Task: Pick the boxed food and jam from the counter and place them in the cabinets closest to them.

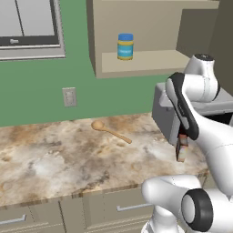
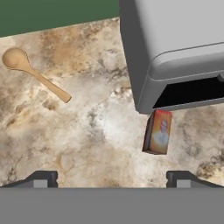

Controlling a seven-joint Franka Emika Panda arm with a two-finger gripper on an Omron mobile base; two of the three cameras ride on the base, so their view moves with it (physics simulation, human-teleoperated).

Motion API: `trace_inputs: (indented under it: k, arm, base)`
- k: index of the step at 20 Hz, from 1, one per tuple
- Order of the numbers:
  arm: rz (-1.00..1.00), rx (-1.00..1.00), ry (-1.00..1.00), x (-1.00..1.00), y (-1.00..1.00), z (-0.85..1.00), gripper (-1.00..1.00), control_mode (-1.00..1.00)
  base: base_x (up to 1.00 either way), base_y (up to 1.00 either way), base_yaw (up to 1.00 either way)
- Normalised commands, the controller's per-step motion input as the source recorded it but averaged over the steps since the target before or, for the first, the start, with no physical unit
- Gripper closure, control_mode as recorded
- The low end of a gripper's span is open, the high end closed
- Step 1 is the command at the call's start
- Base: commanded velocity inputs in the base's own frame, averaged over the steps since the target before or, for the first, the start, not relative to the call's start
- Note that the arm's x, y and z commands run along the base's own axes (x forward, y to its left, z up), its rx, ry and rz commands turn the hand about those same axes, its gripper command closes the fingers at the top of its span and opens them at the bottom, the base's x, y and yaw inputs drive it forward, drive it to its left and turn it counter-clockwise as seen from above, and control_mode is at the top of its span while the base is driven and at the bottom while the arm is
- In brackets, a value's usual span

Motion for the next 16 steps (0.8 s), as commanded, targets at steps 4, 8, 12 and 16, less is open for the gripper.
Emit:
trace_inputs:
  k: [4,8,12,16]
  arm:
    - [-0.03,-0.05,0.0,-0.07,-0.16,-0.22,-1.0,-1.0]
    - [-0.03,-0.04,0.0,-0.04,-0.14,-0.21,-1.0,-1.0]
    - [-0.03,-0.03,0.0,-0.01,-0.13,-0.19,-1.0,-1.0]
    - [-0.03,-0.04,0.0,0.0,-0.12,-0.18,-1.0,-1.0]
  base:
    - [0.0,0.0,0.0]
    - [0.0,0.0,0.0]
    - [0.0,0.0,0.0]
    - [0.0,0.0,0.0]
